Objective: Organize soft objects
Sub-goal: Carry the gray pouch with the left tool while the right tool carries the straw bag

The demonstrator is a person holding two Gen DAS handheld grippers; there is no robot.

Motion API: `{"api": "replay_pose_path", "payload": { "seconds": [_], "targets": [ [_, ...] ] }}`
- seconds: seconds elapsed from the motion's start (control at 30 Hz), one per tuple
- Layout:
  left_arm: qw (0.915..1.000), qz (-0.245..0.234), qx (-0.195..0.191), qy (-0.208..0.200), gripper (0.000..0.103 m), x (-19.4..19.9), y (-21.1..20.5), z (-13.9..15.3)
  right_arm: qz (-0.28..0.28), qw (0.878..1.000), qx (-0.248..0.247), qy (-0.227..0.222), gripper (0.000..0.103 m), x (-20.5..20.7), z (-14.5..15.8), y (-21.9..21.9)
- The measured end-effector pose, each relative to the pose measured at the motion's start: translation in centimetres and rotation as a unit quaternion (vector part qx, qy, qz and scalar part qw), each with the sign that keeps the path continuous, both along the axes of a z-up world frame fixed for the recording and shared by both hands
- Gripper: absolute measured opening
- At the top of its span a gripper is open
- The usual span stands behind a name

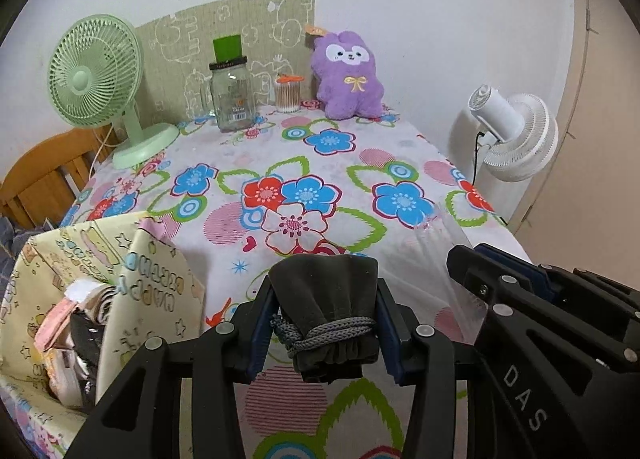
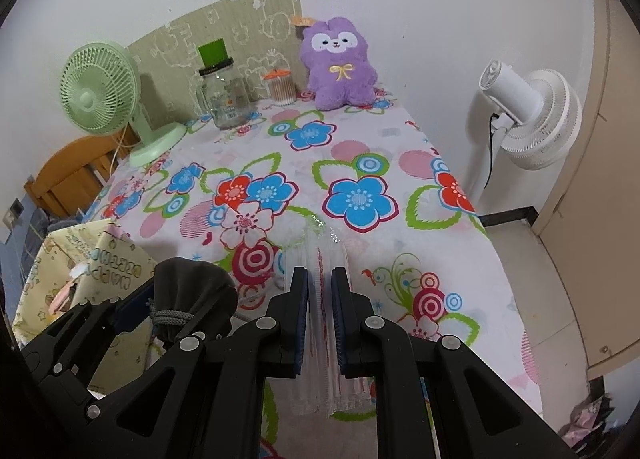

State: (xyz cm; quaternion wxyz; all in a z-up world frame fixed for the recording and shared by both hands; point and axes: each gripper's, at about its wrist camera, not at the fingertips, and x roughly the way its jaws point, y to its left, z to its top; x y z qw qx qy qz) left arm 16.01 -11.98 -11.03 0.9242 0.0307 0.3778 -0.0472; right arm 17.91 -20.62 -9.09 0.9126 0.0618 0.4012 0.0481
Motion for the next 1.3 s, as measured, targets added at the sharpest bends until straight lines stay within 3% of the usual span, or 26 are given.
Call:
{"api": "replay_pose_path", "payload": {
  "seconds": [0.8,1.3],
  "targets": [
    [0.9977,-0.024,0.001,-0.064,0.047,-5.3,0.0,6.5,-0.011,0.998,-0.005,-0.066,0.015,-5.7,6.7,0.4],
    [0.9957,-0.031,-0.004,-0.087,0.047,-7.0,1.3,8.9,-0.008,0.996,-0.010,-0.093,0.015,-7.5,9.4,1.8]
  ]
}}
